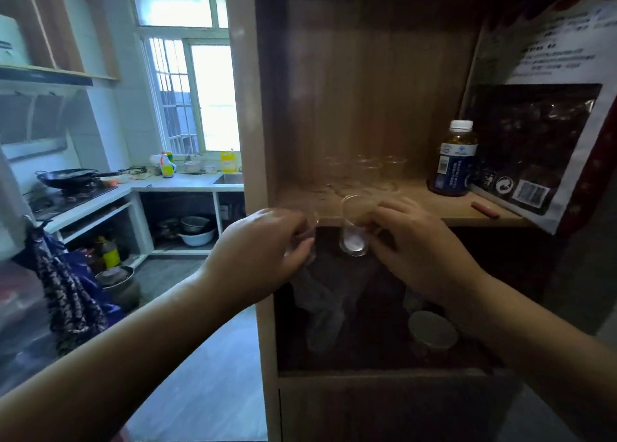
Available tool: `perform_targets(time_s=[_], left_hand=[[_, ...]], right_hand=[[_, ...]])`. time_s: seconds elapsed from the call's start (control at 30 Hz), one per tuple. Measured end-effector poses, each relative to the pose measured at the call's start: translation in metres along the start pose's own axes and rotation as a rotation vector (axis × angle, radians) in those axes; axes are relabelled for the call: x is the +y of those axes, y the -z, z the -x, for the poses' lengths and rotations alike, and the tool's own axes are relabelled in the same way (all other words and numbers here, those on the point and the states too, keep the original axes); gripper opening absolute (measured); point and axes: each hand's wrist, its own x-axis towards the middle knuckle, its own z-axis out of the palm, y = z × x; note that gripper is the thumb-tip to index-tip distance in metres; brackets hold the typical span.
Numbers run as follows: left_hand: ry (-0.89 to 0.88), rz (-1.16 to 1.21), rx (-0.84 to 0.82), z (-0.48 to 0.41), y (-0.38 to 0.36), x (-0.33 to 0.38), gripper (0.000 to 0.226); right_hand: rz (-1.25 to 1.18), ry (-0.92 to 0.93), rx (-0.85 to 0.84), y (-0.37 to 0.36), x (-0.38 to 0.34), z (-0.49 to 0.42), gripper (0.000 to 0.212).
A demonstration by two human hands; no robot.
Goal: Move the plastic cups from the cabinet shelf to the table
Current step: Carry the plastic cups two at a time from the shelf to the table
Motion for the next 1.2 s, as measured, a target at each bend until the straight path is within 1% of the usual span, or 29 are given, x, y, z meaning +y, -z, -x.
perform_targets(time_s=[0.13,0.27,0.5,0.6,0.73,0.83,0.93,1.07,1.2], left_hand=[[0.046,-0.074,-0.009,0.047,0.035,-0.012,0.005],[0.117,-0.138,-0.006,0.086,0.070,-0.025,0.014],[0.239,-0.248,-0.043,0.180,0.151,-0.042,0.015],[0.322,-0.294,-0.079,0.234,0.202,-0.050,0.011],[0.474,-0.372,-0.112,0.314,0.279,-0.059,0.015],[0.572,-0.443,-0.096,0.373,0.337,-0.058,0.014],[0.670,-0.520,-0.104,0.428,0.388,-0.053,0.019],[0.813,-0.564,-0.084,0.490,0.441,-0.048,0.020],[0.931,-0.646,-0.098,0.541,0.474,-0.045,0.019]], right_hand=[[-0.041,0.083,-0.055,-0.002,-0.040,-0.004,0.020],[-0.112,0.137,-0.055,-0.005,-0.091,-0.012,0.018],[-0.206,0.341,-0.037,-0.030,-0.200,-0.025,0.015],[-0.297,0.402,-0.062,-0.050,-0.265,-0.030,0.014],[-0.405,0.508,-0.087,-0.076,-0.368,-0.039,0.015],[-0.496,0.615,-0.067,-0.090,-0.451,-0.042,0.016],[-0.553,0.713,-0.075,-0.102,-0.529,-0.042,0.013],[-0.635,0.815,-0.114,-0.117,-0.617,-0.039,0.015],[-0.740,0.888,-0.114,-0.133,-0.684,-0.039,0.014]])
